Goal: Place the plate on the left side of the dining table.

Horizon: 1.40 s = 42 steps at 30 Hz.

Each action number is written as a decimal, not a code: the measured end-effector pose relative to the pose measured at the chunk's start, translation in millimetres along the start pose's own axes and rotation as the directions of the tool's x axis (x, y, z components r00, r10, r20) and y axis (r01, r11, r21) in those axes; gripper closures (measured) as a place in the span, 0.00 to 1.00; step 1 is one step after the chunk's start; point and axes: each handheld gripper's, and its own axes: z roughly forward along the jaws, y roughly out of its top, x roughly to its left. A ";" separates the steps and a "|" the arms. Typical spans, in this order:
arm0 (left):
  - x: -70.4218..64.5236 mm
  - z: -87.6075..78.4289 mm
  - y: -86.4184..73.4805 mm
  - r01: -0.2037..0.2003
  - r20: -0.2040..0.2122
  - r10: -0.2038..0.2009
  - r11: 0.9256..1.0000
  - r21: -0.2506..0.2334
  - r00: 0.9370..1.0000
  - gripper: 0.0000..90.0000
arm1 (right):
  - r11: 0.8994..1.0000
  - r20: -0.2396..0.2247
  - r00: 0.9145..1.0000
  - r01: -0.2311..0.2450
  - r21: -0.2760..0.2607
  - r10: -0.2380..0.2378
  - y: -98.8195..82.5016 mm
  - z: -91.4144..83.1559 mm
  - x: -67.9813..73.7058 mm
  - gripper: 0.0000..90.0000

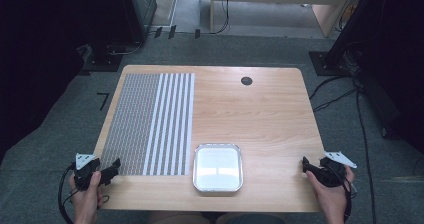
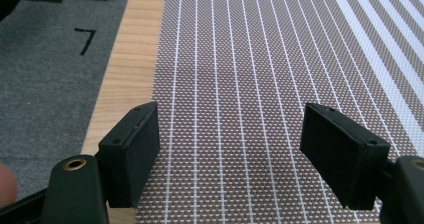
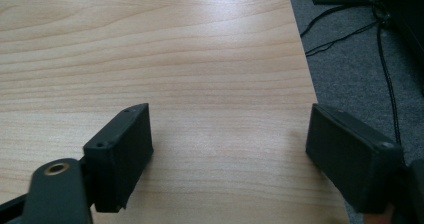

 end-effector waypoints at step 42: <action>-62.0 -1.4 6.1 -0.087 0.085 0.089 0.996 -0.024 0.992 0.24 | 0.997 -0.155 0.988 -0.005 -0.083 -0.008 3.8 -11.4 72.0 0.23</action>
